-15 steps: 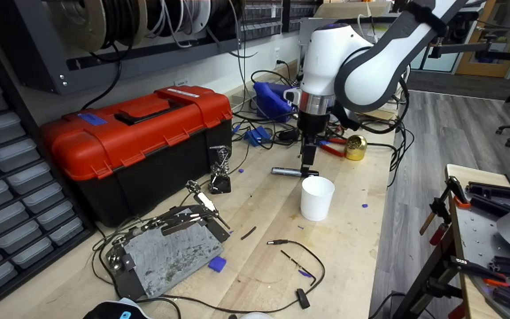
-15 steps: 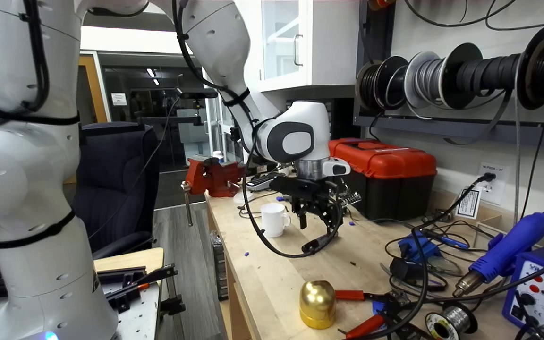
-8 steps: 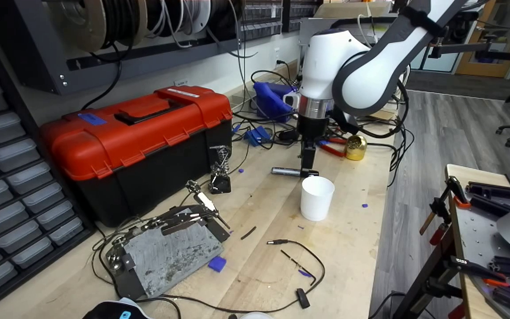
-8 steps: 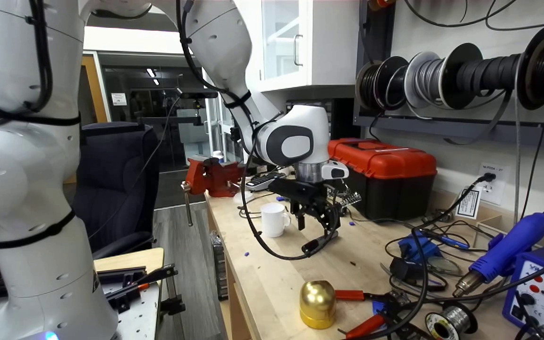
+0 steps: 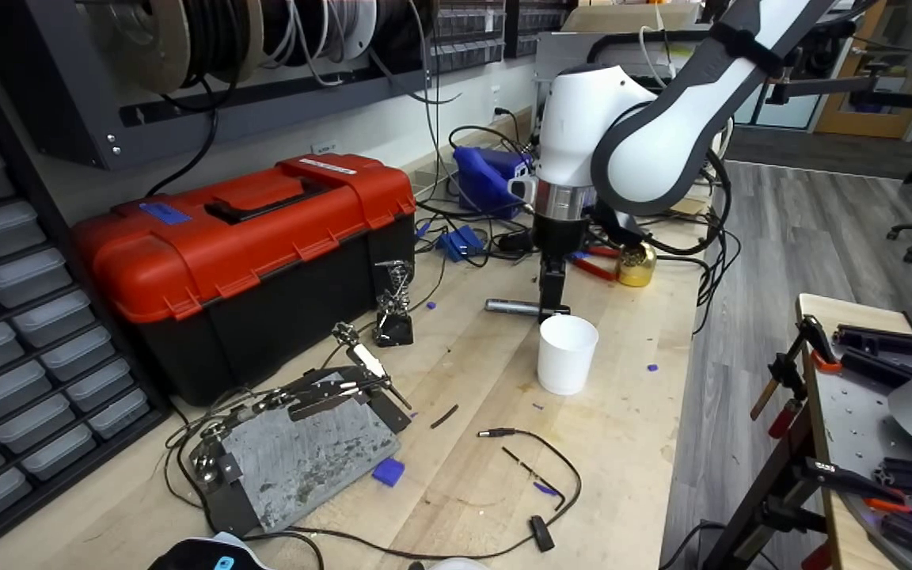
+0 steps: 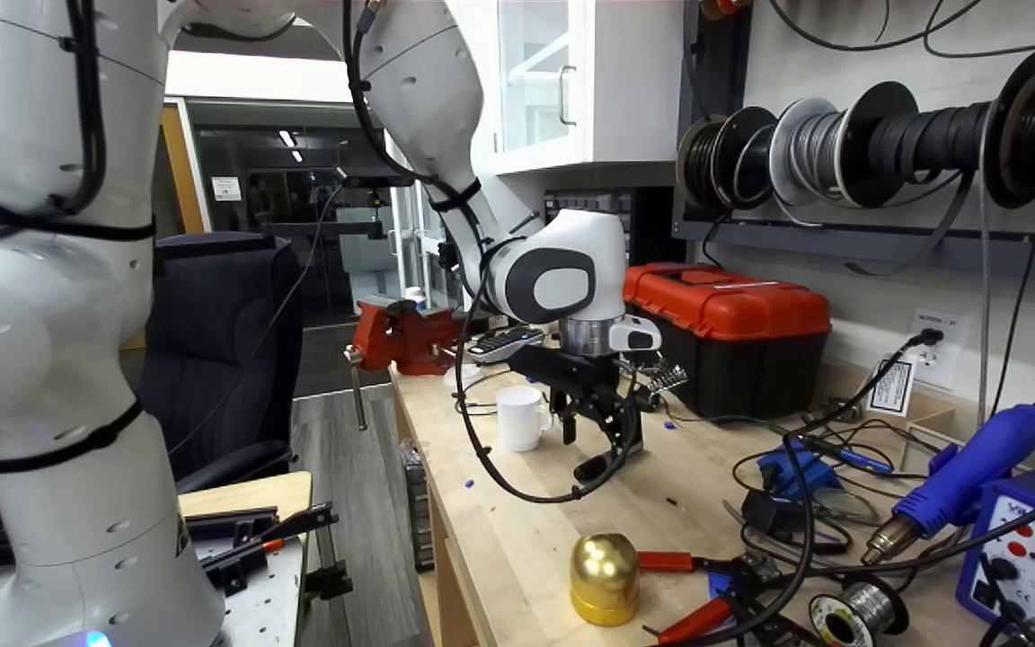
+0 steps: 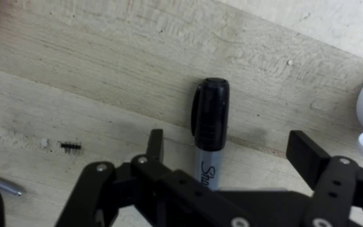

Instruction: Put the marker in the mug

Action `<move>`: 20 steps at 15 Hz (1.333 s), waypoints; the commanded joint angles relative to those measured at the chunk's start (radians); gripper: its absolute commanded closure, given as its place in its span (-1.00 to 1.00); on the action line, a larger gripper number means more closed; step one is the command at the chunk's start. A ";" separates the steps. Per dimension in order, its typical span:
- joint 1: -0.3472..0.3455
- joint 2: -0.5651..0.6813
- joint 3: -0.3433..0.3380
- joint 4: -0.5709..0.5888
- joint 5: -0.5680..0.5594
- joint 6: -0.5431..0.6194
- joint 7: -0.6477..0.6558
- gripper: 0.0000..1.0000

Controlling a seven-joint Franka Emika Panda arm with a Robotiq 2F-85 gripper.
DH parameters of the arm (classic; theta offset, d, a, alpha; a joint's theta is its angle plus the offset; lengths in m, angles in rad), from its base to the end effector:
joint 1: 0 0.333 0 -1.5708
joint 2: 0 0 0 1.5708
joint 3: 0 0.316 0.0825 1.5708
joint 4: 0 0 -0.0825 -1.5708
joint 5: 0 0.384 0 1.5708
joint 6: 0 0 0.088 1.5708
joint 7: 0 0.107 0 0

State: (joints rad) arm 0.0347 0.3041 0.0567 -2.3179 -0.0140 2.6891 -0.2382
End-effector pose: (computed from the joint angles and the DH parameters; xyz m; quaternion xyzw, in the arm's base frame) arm 0.5283 0.0495 0.2168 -0.9851 -0.1685 -0.0341 0.0027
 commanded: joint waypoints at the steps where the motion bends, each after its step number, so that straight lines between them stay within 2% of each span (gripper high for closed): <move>1: -0.025 0.010 0.022 0.005 0.023 0.014 -0.007 -1.00; 12: -0.041 0.038 0.029 0.005 0.044 0.012 -0.013 -1.00; 13: -0.040 0.038 0.027 0.005 0.041 0.015 -0.006 -0.50; 15: -0.039 0.036 0.026 0.006 0.039 0.015 -0.002 -0.37; 20: -0.041 0.029 0.028 0.016 0.042 0.006 -0.001 0.30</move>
State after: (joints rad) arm 0.0129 0.3380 0.0670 -2.3073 0.0142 2.6892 -0.2382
